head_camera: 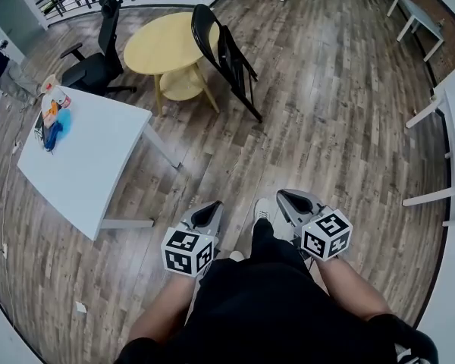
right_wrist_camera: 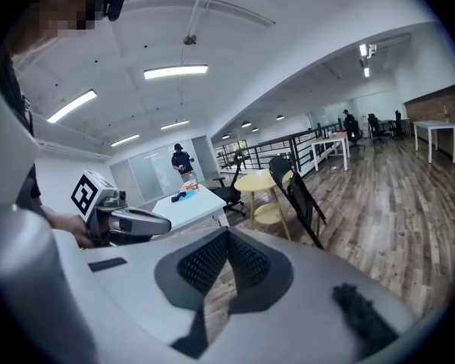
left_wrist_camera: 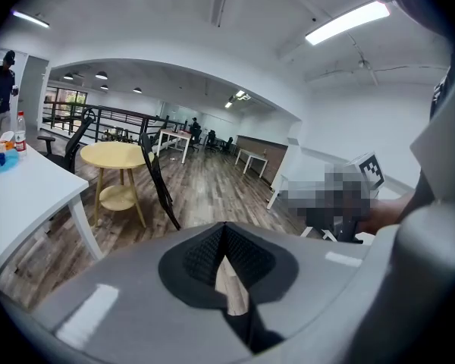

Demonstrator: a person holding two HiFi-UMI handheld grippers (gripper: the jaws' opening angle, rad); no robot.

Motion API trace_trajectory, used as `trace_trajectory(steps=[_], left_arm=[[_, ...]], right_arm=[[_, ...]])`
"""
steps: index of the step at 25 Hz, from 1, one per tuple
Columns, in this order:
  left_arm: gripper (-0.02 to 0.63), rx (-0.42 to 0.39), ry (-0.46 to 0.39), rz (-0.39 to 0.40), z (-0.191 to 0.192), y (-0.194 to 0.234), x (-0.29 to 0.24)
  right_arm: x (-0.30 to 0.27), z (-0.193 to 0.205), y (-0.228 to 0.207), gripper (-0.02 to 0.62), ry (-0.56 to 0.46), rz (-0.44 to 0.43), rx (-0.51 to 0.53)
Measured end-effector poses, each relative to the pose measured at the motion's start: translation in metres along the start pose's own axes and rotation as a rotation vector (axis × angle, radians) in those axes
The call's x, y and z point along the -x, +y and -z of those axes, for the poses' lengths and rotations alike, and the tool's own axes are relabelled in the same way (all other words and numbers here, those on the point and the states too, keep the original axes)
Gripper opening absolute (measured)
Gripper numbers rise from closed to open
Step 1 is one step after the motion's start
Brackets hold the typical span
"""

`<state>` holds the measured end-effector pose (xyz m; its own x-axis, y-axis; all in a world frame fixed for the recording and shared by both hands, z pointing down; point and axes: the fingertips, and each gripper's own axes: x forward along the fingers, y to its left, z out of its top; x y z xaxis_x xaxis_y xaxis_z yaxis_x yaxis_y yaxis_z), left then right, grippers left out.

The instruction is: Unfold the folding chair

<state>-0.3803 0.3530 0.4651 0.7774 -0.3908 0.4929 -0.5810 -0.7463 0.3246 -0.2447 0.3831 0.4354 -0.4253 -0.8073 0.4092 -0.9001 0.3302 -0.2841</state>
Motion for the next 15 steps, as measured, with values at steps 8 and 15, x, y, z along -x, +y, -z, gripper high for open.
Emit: trace_trajectory(steps=[8, 15], left_arm=[[0.008, 0.001, 0.027, -0.002, -0.028, 0.016, -0.048], [0.008, -0.016, 0.044, -0.013, -0.058, 0.028, -0.087]], right_arm=[[-0.021, -0.018, -0.055, -0.005, -0.003, 0.022, -0.037], [-0.037, -0.037, -0.101, -0.005, -0.013, 0.034, -0.066]])
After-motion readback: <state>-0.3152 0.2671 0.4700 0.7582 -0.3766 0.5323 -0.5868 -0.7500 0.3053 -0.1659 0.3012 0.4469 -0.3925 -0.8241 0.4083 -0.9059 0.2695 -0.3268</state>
